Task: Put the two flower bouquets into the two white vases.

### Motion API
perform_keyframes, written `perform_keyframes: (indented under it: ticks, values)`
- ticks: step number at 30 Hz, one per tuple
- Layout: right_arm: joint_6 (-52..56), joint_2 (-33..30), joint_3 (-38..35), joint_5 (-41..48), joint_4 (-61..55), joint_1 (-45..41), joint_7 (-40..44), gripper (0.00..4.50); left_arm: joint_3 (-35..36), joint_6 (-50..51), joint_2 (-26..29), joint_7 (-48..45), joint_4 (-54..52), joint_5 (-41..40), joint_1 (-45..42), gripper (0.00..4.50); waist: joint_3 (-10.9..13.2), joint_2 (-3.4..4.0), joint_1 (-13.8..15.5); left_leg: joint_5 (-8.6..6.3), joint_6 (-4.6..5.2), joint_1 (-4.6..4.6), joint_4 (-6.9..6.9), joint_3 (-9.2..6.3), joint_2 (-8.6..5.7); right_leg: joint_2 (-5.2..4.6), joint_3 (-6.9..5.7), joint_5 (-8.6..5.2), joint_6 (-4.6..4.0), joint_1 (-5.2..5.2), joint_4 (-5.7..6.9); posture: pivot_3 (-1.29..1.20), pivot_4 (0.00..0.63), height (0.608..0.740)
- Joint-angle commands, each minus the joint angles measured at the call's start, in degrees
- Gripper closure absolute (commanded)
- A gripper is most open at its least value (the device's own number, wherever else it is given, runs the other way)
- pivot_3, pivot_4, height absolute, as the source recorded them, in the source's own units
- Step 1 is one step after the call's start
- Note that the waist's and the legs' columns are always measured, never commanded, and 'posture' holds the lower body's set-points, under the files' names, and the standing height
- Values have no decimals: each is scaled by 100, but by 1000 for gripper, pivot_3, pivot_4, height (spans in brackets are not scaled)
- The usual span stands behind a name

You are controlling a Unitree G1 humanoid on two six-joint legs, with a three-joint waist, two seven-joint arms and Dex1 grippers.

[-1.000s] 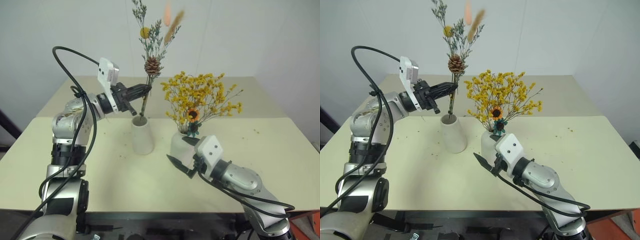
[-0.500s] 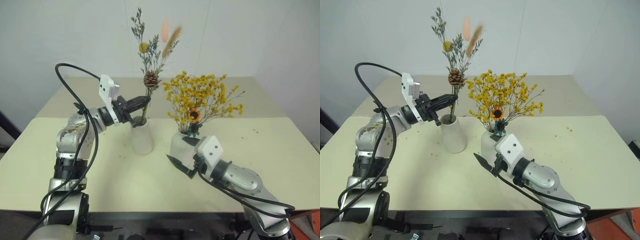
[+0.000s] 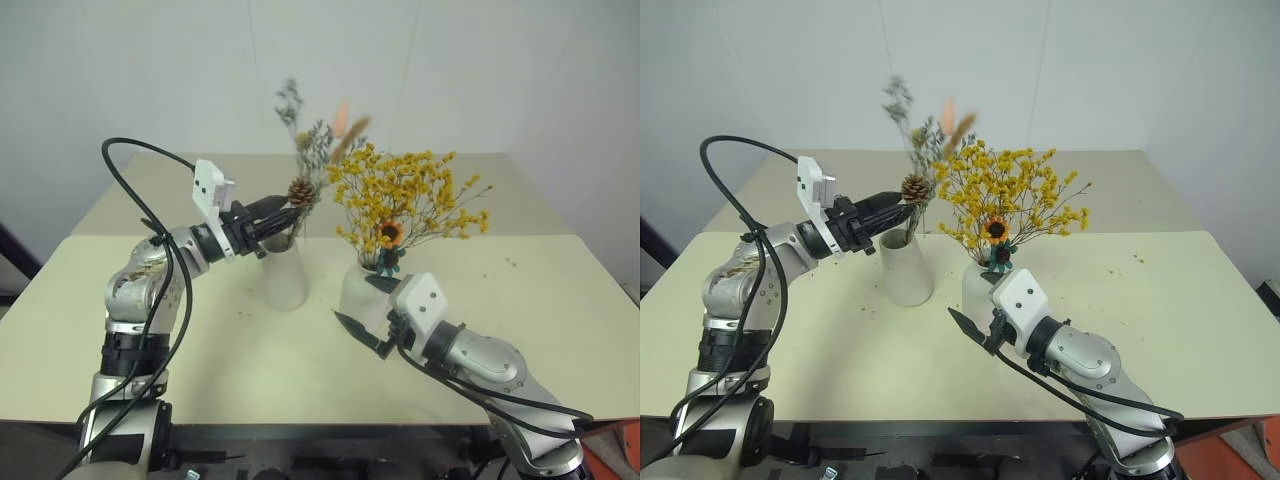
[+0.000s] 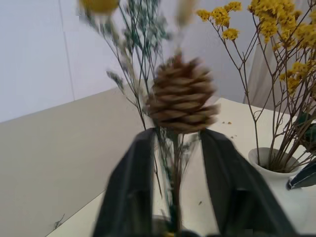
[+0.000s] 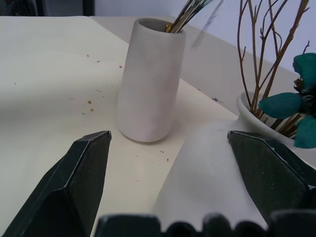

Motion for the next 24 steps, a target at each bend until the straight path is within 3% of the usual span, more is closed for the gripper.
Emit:
perform_keyframes:
  ticks: [1,5,19,24]
  values:
    - [31,-23,-162,9,-193,-3,-47,0,253,203,190,107,-438,-242,35,1364,0,0,-1,0,0,0,0,0,0,0,0,0,0,0,0,0,150,740]
    - [20,-32,-177,20,-186,0,-35,0,317,377,318,159,-671,-357,127,65,0,0,1,0,0,1,0,0,0,0,0,0,0,1,0,0,150,740]
    - [2,-75,-223,74,-152,12,21,0,664,469,1178,-283,-942,-698,802,23,0,0,-4,0,0,2,-2,0,2,0,0,-1,1,1,-1,0,150,740]
    - [20,-151,-306,117,-175,58,82,0,624,-208,1566,-1172,-779,-555,1120,23,0,0,-8,0,0,3,-2,0,2,1,0,-1,1,1,-1,0,150,740]
